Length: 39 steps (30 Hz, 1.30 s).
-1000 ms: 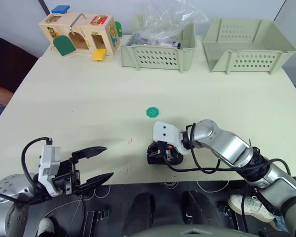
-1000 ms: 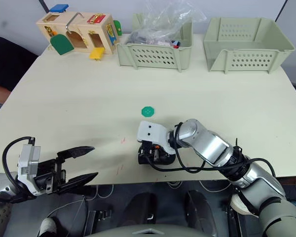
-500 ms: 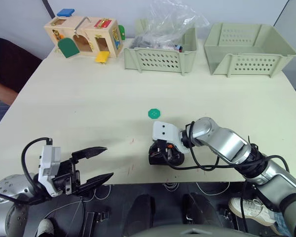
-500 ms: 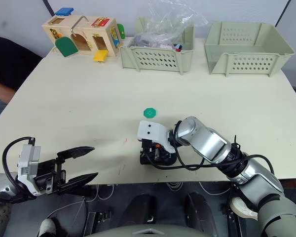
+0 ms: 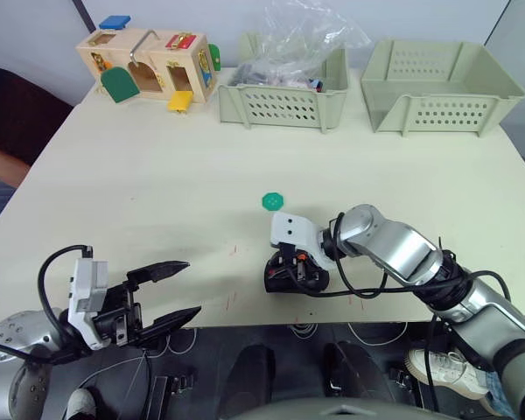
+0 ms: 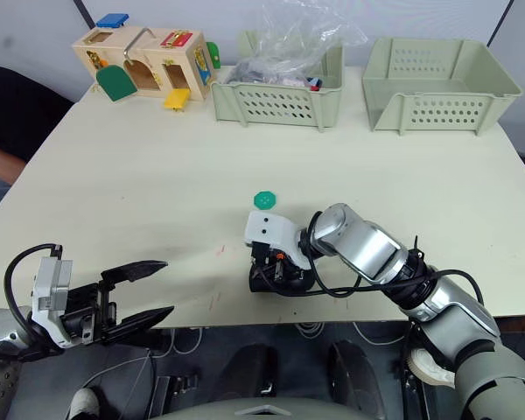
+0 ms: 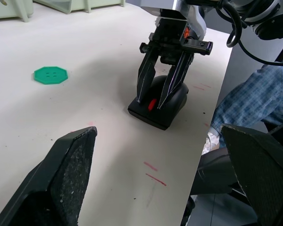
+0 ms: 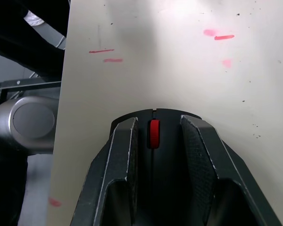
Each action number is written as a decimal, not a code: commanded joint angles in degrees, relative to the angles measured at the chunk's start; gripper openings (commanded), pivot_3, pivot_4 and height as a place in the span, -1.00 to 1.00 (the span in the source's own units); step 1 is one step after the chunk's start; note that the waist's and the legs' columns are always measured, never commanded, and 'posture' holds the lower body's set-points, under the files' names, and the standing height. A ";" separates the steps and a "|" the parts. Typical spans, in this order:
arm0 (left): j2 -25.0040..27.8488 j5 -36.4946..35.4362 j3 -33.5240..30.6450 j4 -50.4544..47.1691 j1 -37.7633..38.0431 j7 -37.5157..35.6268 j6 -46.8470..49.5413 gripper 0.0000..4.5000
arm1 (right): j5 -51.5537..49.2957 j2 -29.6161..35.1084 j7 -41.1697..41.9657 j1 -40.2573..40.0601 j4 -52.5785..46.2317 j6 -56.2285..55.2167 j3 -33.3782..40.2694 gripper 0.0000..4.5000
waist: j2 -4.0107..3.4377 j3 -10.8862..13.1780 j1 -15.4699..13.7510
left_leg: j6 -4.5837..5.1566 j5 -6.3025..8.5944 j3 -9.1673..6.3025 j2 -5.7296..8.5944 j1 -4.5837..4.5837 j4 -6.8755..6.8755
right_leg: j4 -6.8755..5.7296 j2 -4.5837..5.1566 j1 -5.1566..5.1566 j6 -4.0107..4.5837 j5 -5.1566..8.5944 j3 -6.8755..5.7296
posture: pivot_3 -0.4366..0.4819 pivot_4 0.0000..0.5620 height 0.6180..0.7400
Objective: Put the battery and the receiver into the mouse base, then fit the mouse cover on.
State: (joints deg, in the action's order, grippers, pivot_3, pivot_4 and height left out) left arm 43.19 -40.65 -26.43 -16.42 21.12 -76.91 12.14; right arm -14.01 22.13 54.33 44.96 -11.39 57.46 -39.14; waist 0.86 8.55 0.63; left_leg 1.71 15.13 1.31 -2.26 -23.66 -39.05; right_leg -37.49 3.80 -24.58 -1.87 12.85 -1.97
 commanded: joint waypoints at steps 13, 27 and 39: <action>-0.29 -0.37 -0.44 -1.68 0.80 0.46 -0.75 1.00 | -2.60 -0.66 0.39 -5.63 -2.70 -11.87 7.95 -0.35 | 0.02 0.10 -0.02 | 0.00 0.00 -0.02 0.00 -0.06 0.01 | 0.09 0.01 0.00 -0.01 0.00 -0.04 | -0.05 -0.47 1.00; 0.70 -0.74 -0.12 -0.44 -1.35 -0.42 0.17 1.00 | -14.63 4.54 3.88 -29.39 -16.16 -27.94 29.75 -0.35 | 0.03 0.37 -0.13 | 0.00 0.00 0.06 -0.01 -0.08 0.09 | 0.19 -0.01 -0.03 -0.02 0.01 0.02 | -0.05 -0.47 1.00; 0.96 -0.76 0.93 0.26 -4.01 -0.88 1.31 1.00 | -8.00 -4.32 0.19 -39.93 -2.95 -45.08 25.58 -0.35 | 0.04 0.38 0.08 | -0.02 -0.01 0.10 -0.12 0.02 0.21 | 0.12 -0.18 -0.09 0.00 0.06 0.13 | -0.05 -0.47 1.00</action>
State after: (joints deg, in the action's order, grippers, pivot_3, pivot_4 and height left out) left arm 43.22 -40.69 -24.69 -16.24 17.23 -77.32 13.60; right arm -23.10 18.48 54.49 4.94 -15.45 15.91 -12.86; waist 0.89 8.93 0.71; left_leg 1.69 15.11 1.39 -2.38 -23.63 -38.84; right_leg -37.37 3.62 -24.66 -1.88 12.92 -1.84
